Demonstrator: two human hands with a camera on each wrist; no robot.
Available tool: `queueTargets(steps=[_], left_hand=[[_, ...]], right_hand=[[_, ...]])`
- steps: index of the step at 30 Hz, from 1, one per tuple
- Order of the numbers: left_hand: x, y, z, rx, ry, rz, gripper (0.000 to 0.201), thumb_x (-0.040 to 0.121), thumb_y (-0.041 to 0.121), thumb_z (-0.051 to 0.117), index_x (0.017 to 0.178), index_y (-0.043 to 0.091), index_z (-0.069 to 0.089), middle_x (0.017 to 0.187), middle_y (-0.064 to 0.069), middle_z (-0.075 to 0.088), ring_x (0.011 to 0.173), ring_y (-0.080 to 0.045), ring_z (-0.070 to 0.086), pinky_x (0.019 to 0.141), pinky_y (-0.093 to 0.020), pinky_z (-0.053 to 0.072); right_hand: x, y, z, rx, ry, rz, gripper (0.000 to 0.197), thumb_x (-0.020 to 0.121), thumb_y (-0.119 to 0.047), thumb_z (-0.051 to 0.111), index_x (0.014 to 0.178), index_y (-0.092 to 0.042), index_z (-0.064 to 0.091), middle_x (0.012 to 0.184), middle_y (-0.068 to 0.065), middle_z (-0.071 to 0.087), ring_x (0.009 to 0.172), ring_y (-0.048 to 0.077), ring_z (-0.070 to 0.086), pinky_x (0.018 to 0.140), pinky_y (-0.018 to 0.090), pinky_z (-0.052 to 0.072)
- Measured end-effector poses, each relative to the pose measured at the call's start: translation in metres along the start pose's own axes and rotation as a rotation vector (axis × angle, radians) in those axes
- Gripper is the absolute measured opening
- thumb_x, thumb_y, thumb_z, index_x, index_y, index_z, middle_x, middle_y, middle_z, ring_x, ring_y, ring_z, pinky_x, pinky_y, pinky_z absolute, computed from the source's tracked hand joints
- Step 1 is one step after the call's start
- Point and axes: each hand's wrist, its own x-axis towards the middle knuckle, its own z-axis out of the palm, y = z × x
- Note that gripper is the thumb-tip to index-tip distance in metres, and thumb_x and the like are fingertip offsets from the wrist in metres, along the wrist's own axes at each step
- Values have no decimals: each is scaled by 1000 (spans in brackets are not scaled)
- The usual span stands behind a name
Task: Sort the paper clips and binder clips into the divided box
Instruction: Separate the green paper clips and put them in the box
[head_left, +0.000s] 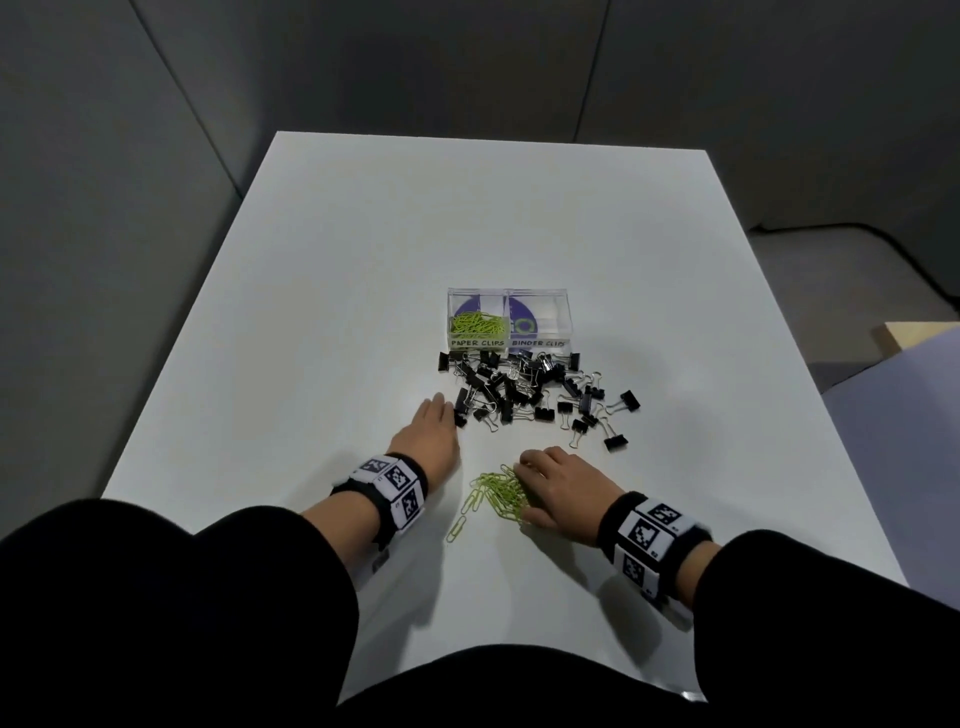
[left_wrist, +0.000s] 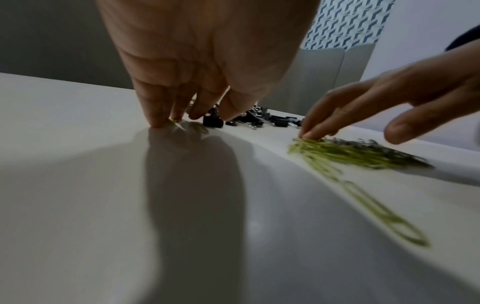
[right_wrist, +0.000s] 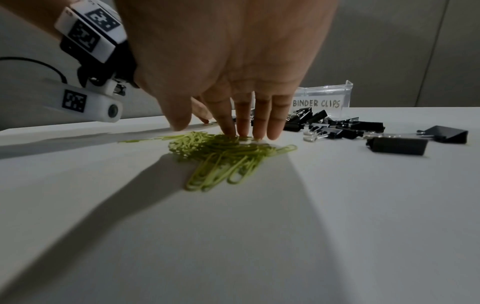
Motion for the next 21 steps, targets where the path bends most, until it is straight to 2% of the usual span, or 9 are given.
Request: queueTargets(steps=[2,4,7,10,12,16,19,21], left_hand=[[-13,6,3,-29,-28,10,59,101,24,27,149,1,1,158,-15,6,146,-26,14,118,-35,25],[-24,11,6,-77,-30,11,65,101,29,28,149,8,-10,158,-14,4,147,-25,13,117,-35,25],[-39,16,13,-91,-12,42,67,100,34,28,148,18,-17,158,-14,7,147,-25,13,114,-37,28],[-53,19,20,-43,-47,94,72,98,38,34,148,20,-15,158,-13,5,147,-25,11,114,-38,29],[-60,20,26,22,-103,133,79,95,43,42,149,19,-11,159,-10,1,148,-26,6,117,-38,24],[-60,21,34,164,-187,275,82,92,44,49,150,16,-1,160,-5,-5,148,-24,-2,120,-36,16],[-55,20,33,196,-194,377,76,93,36,50,150,17,4,160,-3,2,148,-22,4,119,-35,20],[-52,16,28,178,-132,394,71,93,35,49,150,19,10,159,-2,10,146,-21,14,117,-34,24]], right_hand=[[-4,-1,4,4,-14,-20,73,88,-50,48,143,-6,29,148,14,31,132,31,34,109,41,31],[-8,-3,6,1,-37,-35,81,84,-50,57,144,-5,26,150,15,29,135,32,32,110,42,31],[-14,-3,7,-23,-38,-40,84,82,-50,57,146,-9,21,152,12,26,136,29,30,112,40,31],[-21,0,5,-18,-37,1,86,83,-53,55,147,-13,15,153,10,25,136,29,29,112,40,30],[-26,2,6,-28,-52,30,91,80,-54,59,147,-13,14,152,10,24,135,30,30,111,40,31],[-28,-1,10,-13,-32,51,87,78,-40,68,145,-9,22,148,12,31,129,32,36,108,40,35],[-26,-3,12,0,11,6,70,79,-26,66,140,-9,35,141,15,42,121,35,45,100,40,41],[-30,-1,8,14,47,31,65,82,-28,63,139,-12,37,139,13,44,120,32,47,97,39,44]])
